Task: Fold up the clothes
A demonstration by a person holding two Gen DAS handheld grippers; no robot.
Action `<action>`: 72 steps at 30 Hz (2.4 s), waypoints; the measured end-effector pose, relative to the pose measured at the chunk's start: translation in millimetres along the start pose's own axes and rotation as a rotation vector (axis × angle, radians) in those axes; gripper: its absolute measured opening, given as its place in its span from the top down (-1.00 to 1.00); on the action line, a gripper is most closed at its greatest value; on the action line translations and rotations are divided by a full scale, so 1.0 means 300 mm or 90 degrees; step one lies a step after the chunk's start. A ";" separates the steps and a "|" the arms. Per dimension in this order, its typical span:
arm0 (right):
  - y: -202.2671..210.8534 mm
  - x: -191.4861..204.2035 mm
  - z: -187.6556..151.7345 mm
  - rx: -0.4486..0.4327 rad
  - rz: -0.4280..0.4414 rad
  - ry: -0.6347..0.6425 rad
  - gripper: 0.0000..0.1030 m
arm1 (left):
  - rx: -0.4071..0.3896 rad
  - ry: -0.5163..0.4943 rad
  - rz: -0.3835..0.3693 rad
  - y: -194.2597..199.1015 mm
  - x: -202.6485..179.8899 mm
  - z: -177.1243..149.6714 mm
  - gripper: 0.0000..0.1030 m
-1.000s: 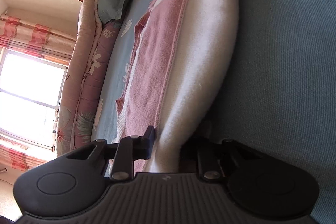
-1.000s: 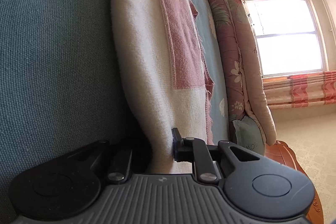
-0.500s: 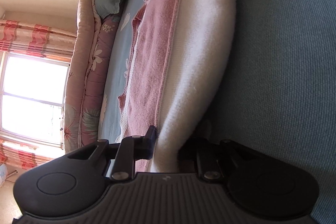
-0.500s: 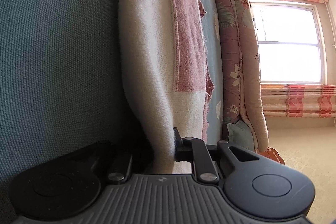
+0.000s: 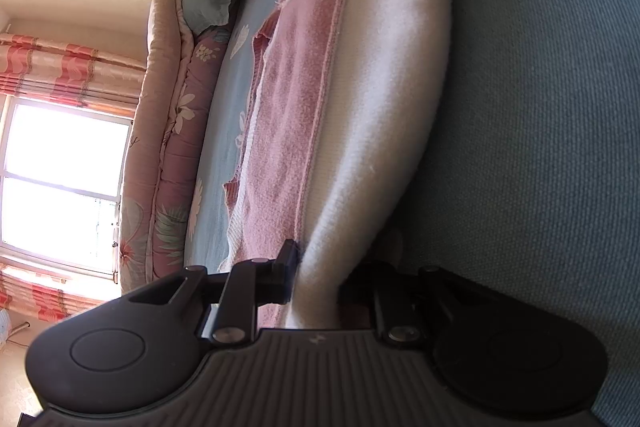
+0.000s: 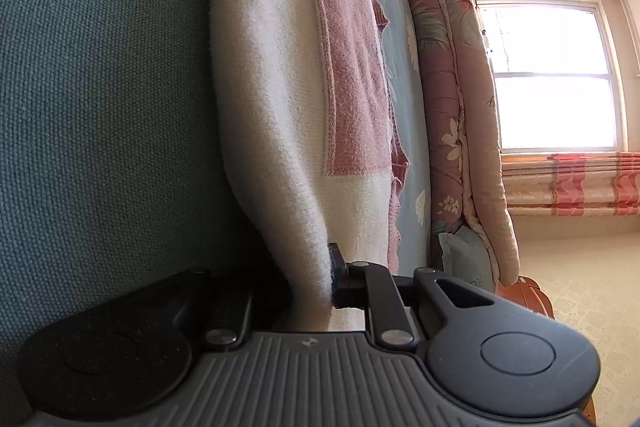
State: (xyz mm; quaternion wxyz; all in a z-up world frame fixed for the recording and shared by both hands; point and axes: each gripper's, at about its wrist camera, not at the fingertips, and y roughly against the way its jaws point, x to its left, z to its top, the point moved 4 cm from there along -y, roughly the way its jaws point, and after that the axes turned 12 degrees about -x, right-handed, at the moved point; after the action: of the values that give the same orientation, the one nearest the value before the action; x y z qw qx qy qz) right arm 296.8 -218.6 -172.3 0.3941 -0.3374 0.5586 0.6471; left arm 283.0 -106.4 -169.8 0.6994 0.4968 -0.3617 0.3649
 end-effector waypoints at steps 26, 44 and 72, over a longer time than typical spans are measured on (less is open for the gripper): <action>0.000 -0.045 -0.004 -0.011 0.009 -0.002 0.73 | -0.021 0.036 -0.004 0.032 0.042 -0.003 0.85; 0.209 -0.082 0.021 -0.025 0.091 -0.023 0.75 | -0.045 0.005 -0.058 0.264 0.015 0.025 0.86; 0.689 -0.005 -0.058 -0.032 0.272 -0.167 0.29 | -0.023 0.208 -0.209 0.718 0.060 -0.060 0.68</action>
State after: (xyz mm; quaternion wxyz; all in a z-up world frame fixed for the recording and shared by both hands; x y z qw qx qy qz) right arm 114.2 -249.3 -79.1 0.3090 -0.1346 0.5453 0.7675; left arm 106.6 -34.8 -65.6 0.8074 0.4708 -0.1644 0.3152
